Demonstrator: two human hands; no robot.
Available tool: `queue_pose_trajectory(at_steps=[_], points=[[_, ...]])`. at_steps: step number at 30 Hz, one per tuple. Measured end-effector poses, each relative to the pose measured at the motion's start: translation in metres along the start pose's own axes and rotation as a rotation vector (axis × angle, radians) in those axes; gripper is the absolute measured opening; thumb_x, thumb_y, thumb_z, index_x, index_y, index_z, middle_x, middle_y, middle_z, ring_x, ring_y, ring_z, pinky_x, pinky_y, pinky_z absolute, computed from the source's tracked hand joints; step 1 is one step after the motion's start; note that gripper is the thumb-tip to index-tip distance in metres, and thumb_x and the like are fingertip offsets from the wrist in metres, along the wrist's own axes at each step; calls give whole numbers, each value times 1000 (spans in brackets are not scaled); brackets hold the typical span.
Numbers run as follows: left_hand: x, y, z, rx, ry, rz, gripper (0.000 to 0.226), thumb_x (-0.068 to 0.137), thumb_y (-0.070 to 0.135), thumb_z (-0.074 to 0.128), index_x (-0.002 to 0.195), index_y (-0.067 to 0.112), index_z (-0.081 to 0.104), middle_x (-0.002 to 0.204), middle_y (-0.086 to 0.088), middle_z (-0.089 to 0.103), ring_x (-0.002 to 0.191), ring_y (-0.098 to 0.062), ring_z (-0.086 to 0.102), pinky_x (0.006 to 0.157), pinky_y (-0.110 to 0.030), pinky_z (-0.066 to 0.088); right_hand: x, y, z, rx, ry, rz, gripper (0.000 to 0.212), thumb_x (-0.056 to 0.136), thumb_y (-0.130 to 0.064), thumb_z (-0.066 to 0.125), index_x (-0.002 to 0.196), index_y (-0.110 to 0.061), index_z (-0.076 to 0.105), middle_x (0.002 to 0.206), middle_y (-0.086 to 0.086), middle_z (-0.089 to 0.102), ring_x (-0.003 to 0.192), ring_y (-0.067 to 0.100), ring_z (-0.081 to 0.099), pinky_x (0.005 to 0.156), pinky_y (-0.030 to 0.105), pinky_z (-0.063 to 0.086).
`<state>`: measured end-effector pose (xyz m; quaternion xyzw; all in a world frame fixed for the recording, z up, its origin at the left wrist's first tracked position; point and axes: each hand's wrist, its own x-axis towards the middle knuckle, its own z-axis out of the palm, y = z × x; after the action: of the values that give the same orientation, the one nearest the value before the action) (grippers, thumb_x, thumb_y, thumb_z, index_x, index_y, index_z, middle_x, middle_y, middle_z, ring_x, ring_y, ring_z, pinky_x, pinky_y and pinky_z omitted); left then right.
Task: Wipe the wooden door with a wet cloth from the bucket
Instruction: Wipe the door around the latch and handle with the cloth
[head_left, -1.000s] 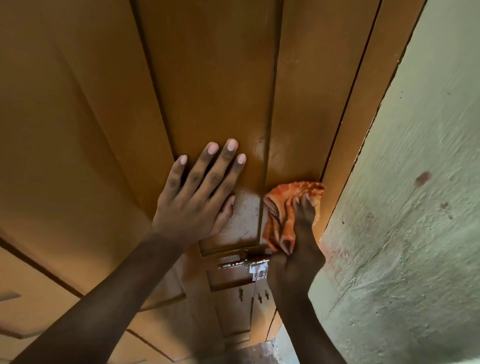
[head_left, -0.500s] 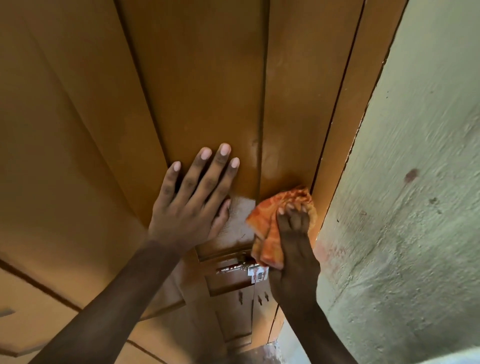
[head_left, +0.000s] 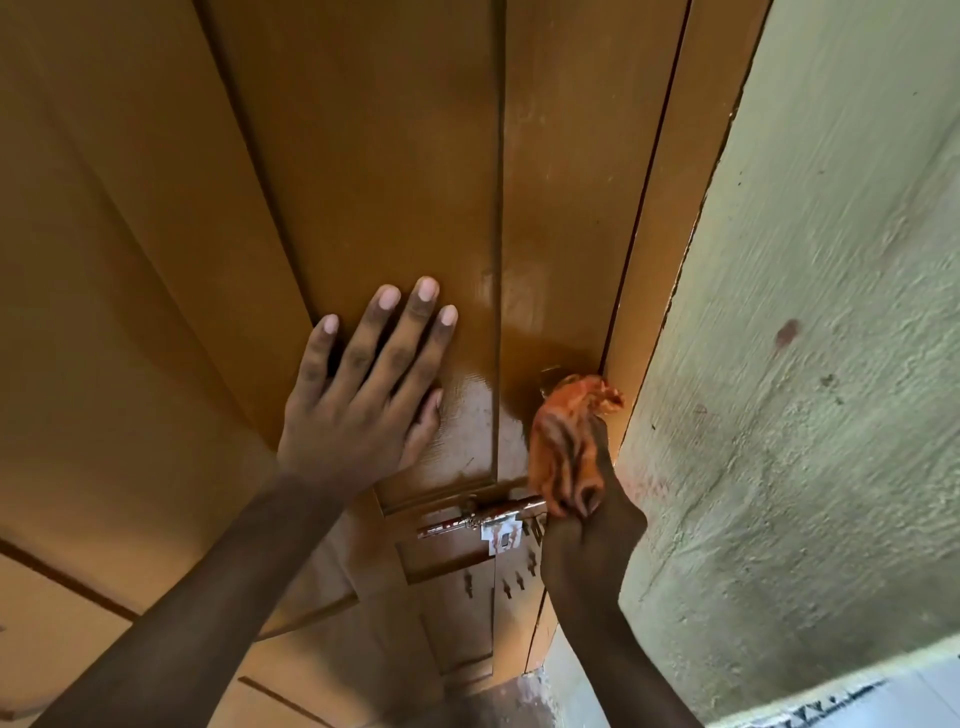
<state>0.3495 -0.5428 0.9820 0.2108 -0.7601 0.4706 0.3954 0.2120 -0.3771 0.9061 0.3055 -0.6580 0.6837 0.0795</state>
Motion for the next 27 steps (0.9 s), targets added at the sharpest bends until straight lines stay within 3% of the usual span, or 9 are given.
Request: queue_pose_trajectory(at_steps=[2, 5, 7, 9, 12, 17, 20, 23, 27], points=[[1, 1, 0, -7, 2, -1, 74, 102, 50, 50, 165, 14, 34, 169, -11, 30, 155, -30, 30, 122, -50, 18, 7, -8, 11, 85, 87, 193, 35, 92, 4, 64, 125, -6, 68, 113, 10, 76, 102, 16, 71, 91, 49, 57], [0, 0, 1, 2, 5, -4, 73, 102, 49, 49, 165, 14, 34, 169, -11, 31, 155, -30, 29, 122, -51, 19, 4, -19, 20, 71, 58, 77, 47, 91, 3, 62, 137, -8, 60, 123, 11, 73, 104, 23, 73, 85, 45, 61], [0, 0, 1, 1, 1, -3, 73, 103, 49, 49, 165, 14, 34, 169, -11, 31, 155, -31, 29, 123, -51, 19, -13, -9, 19, -6, -54, -45, 51, 96, -13, 57, 147, -11, 49, 134, 18, 65, 108, 31, 72, 84, 24, 61], [-1, 0, 2, -8, 2, -6, 72, 103, 48, 49, 164, 14, 35, 169, -11, 32, 155, -31, 30, 122, -51, 19, -23, 1, 12, 19, -43, 7, 47, 98, -26, 54, 141, -9, 54, 106, 22, 74, 89, 17, 73, 73, 8, 54], [0, 0, 1, -5, 1, -2, 73, 102, 48, 51, 164, 14, 36, 168, -11, 33, 155, -31, 30, 122, -51, 20, -16, 2, 13, 86, 63, 203, 30, 88, -13, 58, 116, -13, 71, 79, 8, 75, 68, 3, 64, 62, 26, 51], [1, 0, 0, -10, 8, -2, 73, 102, 49, 49, 164, 14, 35, 168, -10, 33, 155, -30, 30, 121, -51, 23, -7, -5, 22, -1, 27, 48, 59, 88, 11, 52, 143, -9, 54, 117, 17, 73, 98, 30, 72, 81, 36, 61], [1, 1, -1, -19, 14, -6, 74, 101, 49, 50, 164, 14, 36, 168, -10, 34, 155, -29, 31, 119, -51, 29, -18, 11, 15, -16, -48, -6, 57, 93, -2, 52, 149, -12, 46, 118, 14, 72, 105, 26, 70, 88, 33, 61], [1, 0, -1, -10, 25, -4, 74, 101, 49, 51, 164, 14, 37, 168, -11, 36, 154, -30, 33, 117, -51, 33, -21, 6, 13, 122, 61, 224, 39, 91, -2, 56, 128, -11, 67, 98, 3, 77, 92, 14, 71, 86, 34, 61], [2, -1, -3, -15, 28, -5, 73, 101, 49, 51, 164, 14, 37, 167, -11, 36, 154, -32, 35, 116, -52, 34, -4, -19, 26, 238, 135, 201, 37, 90, -2, 58, 125, -6, 69, 103, 21, 75, 94, 27, 69, 83, 42, 57]])
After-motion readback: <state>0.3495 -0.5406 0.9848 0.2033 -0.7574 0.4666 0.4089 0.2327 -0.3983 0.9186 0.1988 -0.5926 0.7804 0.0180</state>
